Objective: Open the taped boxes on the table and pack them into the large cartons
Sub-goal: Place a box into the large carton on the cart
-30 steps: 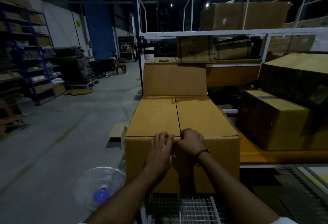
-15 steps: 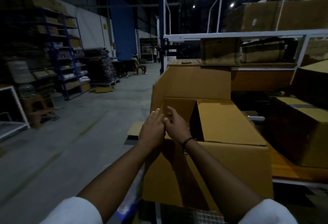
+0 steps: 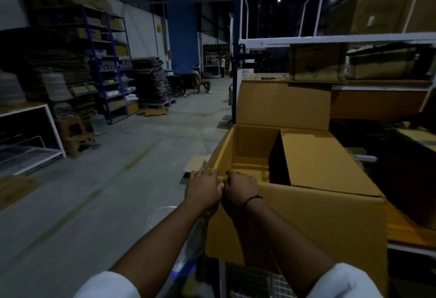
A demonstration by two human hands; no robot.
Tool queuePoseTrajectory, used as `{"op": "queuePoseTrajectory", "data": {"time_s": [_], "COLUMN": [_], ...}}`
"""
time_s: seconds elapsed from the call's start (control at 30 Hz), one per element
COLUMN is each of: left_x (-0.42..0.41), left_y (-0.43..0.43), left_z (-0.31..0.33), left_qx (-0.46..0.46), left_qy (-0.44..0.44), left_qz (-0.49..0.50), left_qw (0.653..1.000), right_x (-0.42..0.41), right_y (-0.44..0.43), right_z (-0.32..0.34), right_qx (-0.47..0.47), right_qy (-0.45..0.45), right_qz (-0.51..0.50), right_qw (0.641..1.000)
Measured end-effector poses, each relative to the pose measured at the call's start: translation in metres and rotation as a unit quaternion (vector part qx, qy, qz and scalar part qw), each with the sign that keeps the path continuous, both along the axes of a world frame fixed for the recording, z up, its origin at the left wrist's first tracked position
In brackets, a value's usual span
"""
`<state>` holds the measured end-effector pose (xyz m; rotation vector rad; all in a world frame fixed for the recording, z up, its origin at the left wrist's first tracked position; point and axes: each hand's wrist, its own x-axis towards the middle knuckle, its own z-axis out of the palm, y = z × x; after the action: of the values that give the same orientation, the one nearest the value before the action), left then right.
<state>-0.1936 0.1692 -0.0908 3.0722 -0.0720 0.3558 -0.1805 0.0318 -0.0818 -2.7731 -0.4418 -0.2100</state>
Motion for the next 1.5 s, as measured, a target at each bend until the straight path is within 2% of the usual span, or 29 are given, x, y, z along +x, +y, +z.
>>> {"op": "queuePoseTrajectory", "data": {"time_s": [0.17,0.3,0.43,0.67,0.97,1.07,1.17,1.3,1.4,1.5], "left_x": [0.002,0.003,0.005,0.001,-0.01,-0.009,-0.004,0.003,0.008,0.015], "left_y": [-0.02,-0.054,-0.099,-0.176,-0.271,-0.298,-0.316,-0.325,-0.329,-0.327], "left_z": [-0.003,0.003,0.01,0.024,0.014,0.009,0.009,-0.001,-0.009,-0.012], "left_qx": [-0.007,-0.04,-0.061,-0.083,-0.066,-0.056,-0.046,-0.06,-0.071,-0.056], "left_qy": [-0.028,-0.039,-0.041,-0.025,-0.017,-0.011,0.0,0.003,-0.023,-0.033], "left_qz": [-0.023,-0.066,-0.117,-0.208,-0.284,-0.295,-0.3,-0.278,-0.271,-0.272], "left_qw": [0.999,0.996,0.99,0.974,0.956,0.954,0.953,0.959,0.96,0.96], "right_x": [0.005,-0.002,-0.016,-0.042,-0.061,-0.052,-0.039,-0.025,-0.028,-0.026], "right_y": [-0.052,-0.089,-0.115,-0.198,-0.301,-0.324,-0.342,-0.358,-0.363,-0.364], "right_z": [-0.003,0.007,0.036,0.075,0.057,0.05,0.037,0.012,-0.003,-0.011], "right_qx": [-0.051,-0.165,-0.304,-0.338,-0.366,-0.34,-0.264,-0.058,0.118,0.118], "right_qy": [0.01,-0.025,-0.074,-0.085,-0.044,-0.015,0.031,0.067,0.085,0.053], "right_qz": [-0.153,-0.163,-0.186,-0.27,-0.335,-0.341,-0.339,-0.32,-0.278,-0.275], "right_qw": [0.987,0.972,0.931,0.898,0.867,0.876,0.902,0.943,0.95,0.953]}}
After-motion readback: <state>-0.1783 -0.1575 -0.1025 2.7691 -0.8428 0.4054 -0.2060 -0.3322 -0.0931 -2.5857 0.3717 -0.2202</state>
